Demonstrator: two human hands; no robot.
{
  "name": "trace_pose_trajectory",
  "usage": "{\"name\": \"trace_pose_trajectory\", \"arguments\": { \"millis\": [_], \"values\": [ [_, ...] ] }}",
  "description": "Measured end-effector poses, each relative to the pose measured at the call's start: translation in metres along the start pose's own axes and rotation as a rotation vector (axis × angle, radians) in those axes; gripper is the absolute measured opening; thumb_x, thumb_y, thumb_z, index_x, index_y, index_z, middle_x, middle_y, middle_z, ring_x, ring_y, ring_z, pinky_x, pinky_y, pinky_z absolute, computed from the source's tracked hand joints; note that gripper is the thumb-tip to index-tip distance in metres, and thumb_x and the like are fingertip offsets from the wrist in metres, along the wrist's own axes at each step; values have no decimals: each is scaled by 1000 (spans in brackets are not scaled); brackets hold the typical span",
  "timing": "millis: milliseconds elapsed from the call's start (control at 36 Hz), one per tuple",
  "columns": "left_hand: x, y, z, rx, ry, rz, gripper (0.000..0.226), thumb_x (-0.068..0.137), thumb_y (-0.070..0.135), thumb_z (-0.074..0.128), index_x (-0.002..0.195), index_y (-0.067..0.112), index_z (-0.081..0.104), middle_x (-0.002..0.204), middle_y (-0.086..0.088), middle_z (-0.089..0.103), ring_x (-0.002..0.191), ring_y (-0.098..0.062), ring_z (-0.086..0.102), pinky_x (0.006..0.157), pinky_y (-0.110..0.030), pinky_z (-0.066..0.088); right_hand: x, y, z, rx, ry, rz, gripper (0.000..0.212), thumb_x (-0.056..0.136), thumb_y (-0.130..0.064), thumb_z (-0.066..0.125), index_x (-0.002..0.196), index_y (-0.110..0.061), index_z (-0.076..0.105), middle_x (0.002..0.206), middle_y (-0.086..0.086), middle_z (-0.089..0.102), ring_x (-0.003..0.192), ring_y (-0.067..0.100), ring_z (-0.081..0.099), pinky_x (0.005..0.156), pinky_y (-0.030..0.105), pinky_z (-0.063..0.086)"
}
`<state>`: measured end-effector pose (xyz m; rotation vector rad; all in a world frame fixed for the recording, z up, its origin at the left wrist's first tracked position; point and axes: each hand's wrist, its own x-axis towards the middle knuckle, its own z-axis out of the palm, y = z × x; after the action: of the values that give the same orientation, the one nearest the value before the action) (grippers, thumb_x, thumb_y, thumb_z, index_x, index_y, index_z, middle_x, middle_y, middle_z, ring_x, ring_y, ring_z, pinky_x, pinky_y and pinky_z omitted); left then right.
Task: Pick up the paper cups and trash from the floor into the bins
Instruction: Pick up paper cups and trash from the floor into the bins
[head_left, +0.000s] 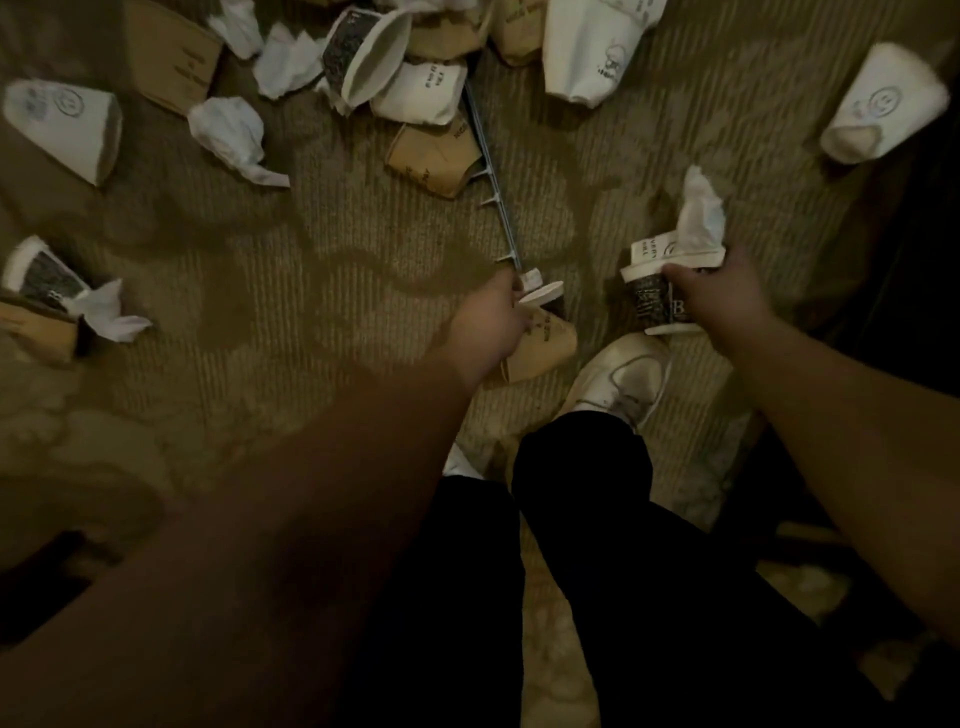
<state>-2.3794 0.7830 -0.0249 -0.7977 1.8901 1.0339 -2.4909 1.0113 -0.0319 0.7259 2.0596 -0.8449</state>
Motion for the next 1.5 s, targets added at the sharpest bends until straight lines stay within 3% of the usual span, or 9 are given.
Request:
{"name": "trace_pose_trajectory", "arguments": {
  "millis": [139,278,389,694,1000,1111,1278,1417,1500],
  "values": [
    [15,4,18,-88,43,-56,70,87,15,72,147,16,34,121,-9,63,109,-28,61,74,-28,40,0,20,-2,16,-47,7,55,83,-25,79,131,-19,53,120,1,66,108,20,64,96,47,54],
    [25,3,21,-169,53,-116,59,88,13,70,142,16,46,131,-8,60,116,-25,58,80,-24,40,-4,24,2,-5,-47,-19,55,85,-27,77,133,-17,52,123,2,65,111,20,62,98,45,52],
    [23,5,17,-183,52,-139,54,87,12,72,137,15,53,128,-5,61,100,-13,55,78,-22,39,-13,16,5,-22,-49,-41,57,86,-25,77,135,-14,49,124,4,64,110,19,62,94,39,52],
    [-58,42,-47,-379,128,-193,56,83,18,77,134,10,54,121,-7,64,108,-24,62,90,-37,53,-103,-41,-43,15,-42,-37,54,89,-26,73,135,-14,48,123,2,63,107,17,60,85,32,49],
    [-193,169,-171,-466,210,-87,48,87,15,73,131,12,53,112,-3,61,88,-18,61,56,-24,46,-243,-148,-146,87,13,-114,54,87,-28,75,134,-14,51,119,-2,64,106,16,60,88,34,49],
    [-236,218,-199,-477,238,-50,45,86,12,74,127,12,53,110,-6,62,92,-23,63,61,-29,50,-285,-181,-188,124,22,-147,62,87,-30,75,140,-17,45,125,0,63,110,18,60,94,39,50],
    [-285,297,-224,-503,264,37,44,82,14,77,117,19,52,109,-6,61,95,-28,66,80,-42,59,-325,-224,-260,185,54,-228,66,88,-29,74,144,-18,41,128,0,62,105,12,57,83,28,44],
    [-311,372,-228,-515,276,112,38,83,11,76,112,17,52,100,-4,58,83,-24,64,60,-33,58,-337,-250,-326,226,83,-286,69,87,-33,75,145,-22,39,128,-3,62,105,12,59,82,27,47],
    [-319,418,-227,-508,294,164,42,82,12,77,116,16,52,101,-3,58,91,-28,66,72,-42,61,-338,-263,-367,245,113,-314,70,87,-35,74,146,-23,38,130,-4,60,106,11,57,81,28,46]
  ]
}}
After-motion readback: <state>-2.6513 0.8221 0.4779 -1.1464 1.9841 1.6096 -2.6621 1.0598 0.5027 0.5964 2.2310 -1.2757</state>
